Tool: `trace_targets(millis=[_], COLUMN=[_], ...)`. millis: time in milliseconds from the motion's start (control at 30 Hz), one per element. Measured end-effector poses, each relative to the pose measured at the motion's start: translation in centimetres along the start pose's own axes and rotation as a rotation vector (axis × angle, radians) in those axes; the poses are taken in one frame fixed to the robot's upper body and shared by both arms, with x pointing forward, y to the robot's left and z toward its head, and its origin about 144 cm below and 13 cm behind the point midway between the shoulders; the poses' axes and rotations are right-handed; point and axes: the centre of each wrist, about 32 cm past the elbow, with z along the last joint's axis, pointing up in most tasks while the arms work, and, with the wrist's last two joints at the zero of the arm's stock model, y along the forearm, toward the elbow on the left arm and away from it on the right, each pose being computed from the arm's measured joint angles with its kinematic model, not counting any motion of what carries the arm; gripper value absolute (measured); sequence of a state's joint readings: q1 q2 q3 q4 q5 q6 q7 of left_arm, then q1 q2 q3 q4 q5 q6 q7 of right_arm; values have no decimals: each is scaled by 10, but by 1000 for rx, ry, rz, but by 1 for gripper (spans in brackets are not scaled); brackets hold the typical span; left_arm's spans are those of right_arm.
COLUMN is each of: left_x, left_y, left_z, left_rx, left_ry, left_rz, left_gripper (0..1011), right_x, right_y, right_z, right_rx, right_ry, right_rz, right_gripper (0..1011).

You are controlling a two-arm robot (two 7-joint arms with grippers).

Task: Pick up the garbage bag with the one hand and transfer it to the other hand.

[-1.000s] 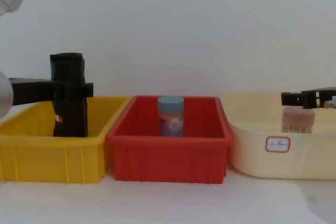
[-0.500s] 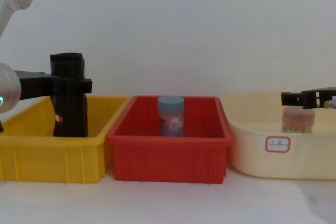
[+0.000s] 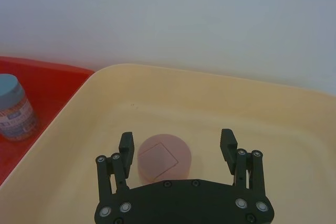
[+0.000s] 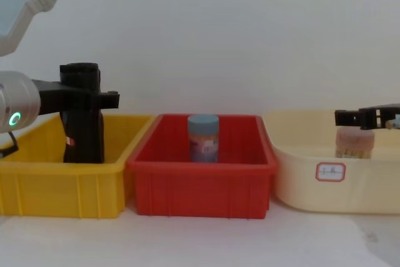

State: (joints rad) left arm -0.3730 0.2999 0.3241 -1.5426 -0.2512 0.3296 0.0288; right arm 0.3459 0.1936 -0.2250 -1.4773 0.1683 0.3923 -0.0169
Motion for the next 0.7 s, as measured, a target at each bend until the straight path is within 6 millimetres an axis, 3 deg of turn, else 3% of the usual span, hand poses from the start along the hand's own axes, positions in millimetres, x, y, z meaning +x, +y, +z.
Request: trace_targets(millis=[433,700], left_x=[0,0], left_y=[-10,-13], left_z=[-3,-5], left_rx=[-14,-17], left_ry=[8,12], left_rz=[-5,-5], left_gripper=[1001,832], right_x=[0,0], right_y=[0,0], right_z=[0,0], right_rx=[0,0], right_ry=[0,0], right_rz=[0,0], right_gripper=[1004,1005])
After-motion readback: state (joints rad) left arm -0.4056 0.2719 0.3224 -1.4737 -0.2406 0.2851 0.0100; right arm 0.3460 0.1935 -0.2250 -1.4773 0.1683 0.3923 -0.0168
